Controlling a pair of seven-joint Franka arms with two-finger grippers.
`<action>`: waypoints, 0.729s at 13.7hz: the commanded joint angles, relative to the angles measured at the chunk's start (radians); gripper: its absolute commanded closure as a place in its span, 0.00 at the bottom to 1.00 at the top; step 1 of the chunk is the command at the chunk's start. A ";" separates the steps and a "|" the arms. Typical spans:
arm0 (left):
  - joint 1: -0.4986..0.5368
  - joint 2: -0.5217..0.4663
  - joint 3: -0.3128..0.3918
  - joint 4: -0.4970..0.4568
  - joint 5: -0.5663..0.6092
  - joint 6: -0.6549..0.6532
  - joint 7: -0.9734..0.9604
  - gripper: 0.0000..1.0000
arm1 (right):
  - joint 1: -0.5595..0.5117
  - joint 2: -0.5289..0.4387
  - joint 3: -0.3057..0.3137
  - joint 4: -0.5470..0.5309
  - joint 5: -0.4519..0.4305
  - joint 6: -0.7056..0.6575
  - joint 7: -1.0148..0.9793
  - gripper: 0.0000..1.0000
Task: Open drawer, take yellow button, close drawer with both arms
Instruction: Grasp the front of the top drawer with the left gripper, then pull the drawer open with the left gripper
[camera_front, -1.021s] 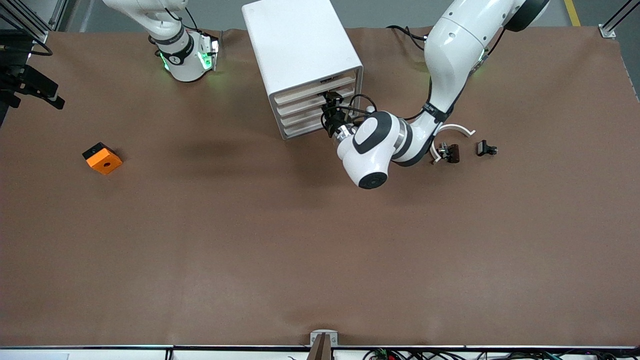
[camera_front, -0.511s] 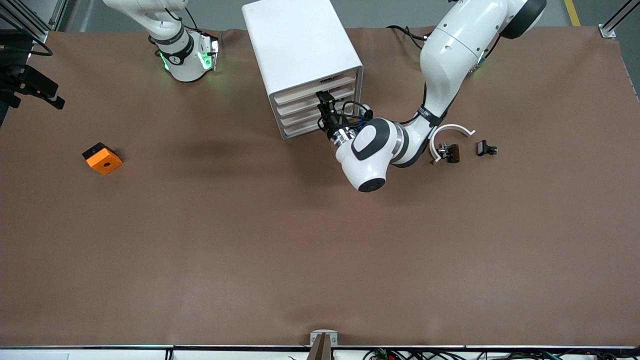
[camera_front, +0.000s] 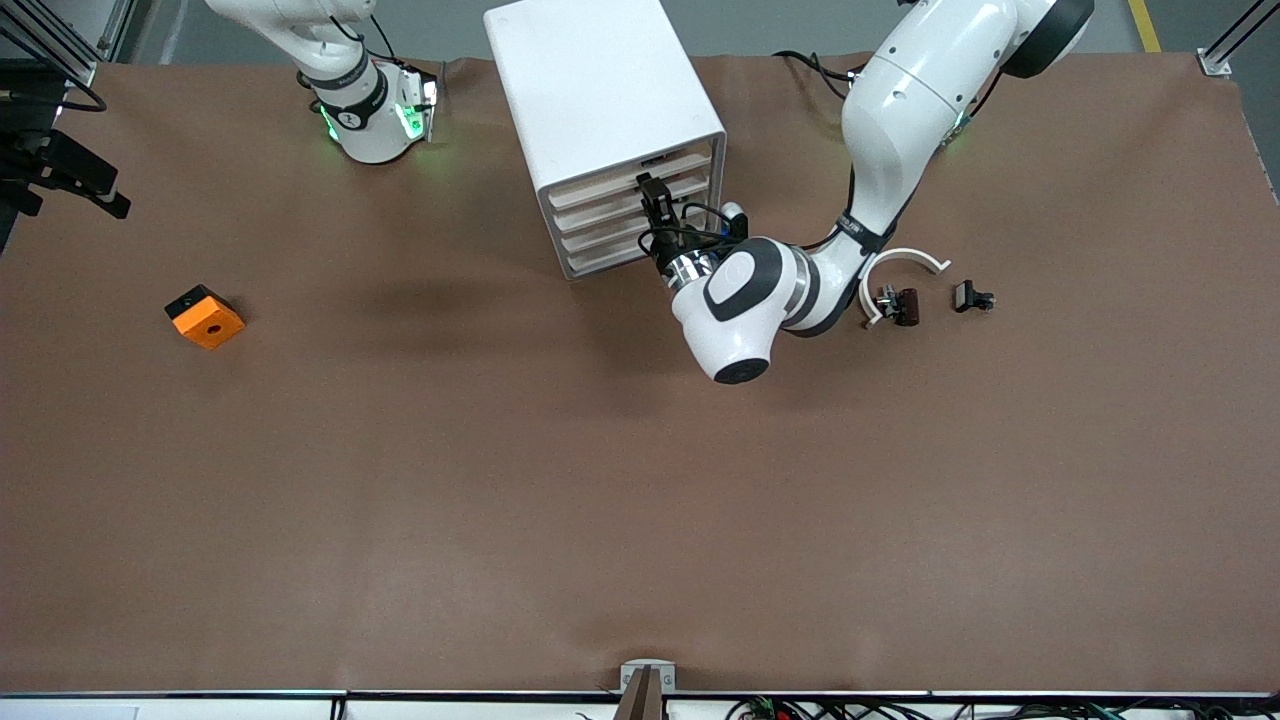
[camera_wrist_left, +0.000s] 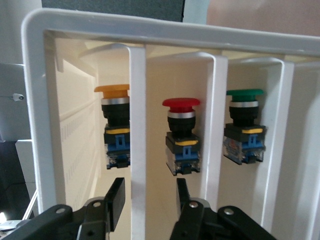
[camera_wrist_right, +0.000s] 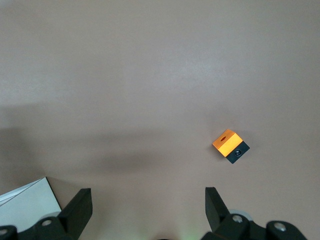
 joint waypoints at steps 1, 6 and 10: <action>0.003 -0.002 -0.001 0.011 -0.017 -0.022 -0.029 0.51 | -0.010 -0.027 0.010 -0.022 0.011 0.009 0.005 0.00; -0.041 0.002 -0.002 0.008 -0.017 -0.034 -0.029 0.57 | -0.008 -0.025 0.012 -0.022 0.011 0.007 0.005 0.00; -0.047 0.006 -0.002 0.004 -0.015 -0.034 -0.023 0.78 | -0.011 -0.026 0.010 -0.022 0.005 0.006 0.005 0.00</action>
